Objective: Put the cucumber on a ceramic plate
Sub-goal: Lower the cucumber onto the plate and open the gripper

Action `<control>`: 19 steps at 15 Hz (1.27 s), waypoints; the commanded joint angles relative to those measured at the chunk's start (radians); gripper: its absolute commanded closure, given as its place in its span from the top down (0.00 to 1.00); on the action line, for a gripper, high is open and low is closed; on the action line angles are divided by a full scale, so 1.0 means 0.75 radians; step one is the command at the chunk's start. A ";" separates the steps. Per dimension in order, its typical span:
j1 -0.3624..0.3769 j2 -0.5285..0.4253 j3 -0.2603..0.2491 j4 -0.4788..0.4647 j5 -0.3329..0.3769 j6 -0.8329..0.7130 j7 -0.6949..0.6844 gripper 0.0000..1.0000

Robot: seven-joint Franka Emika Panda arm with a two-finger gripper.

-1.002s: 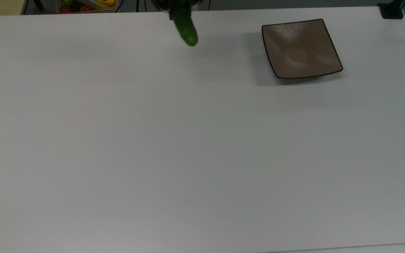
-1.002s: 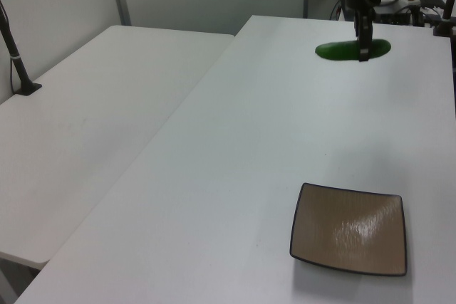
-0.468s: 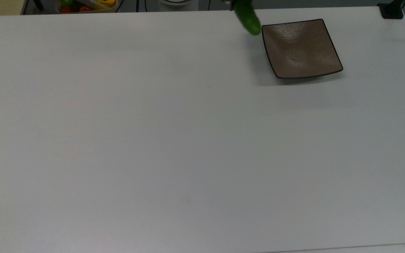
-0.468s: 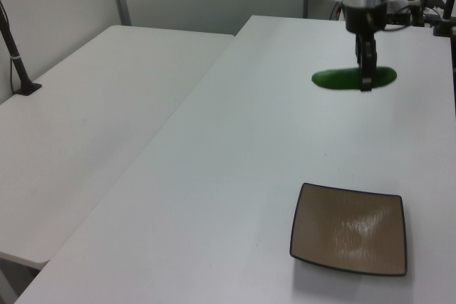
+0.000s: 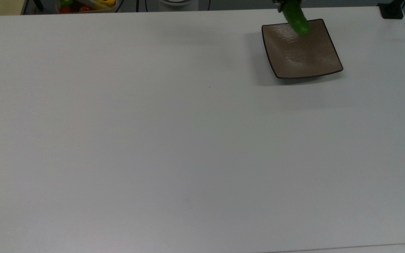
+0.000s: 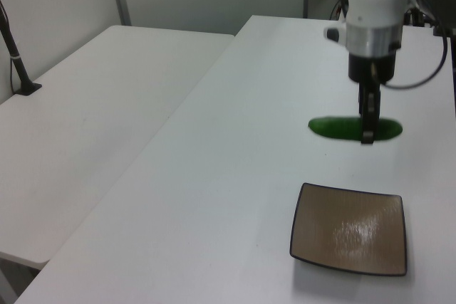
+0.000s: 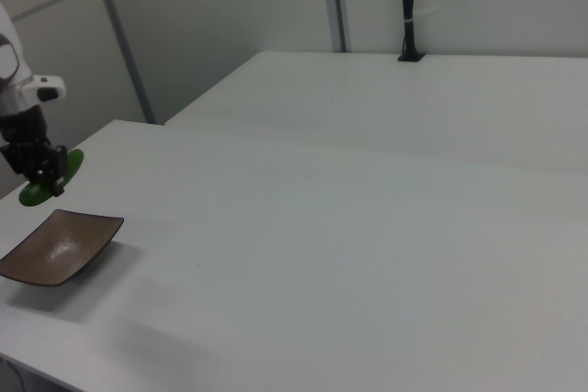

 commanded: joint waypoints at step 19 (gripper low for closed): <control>0.137 0.329 0.063 -0.186 -0.176 0.520 0.369 0.60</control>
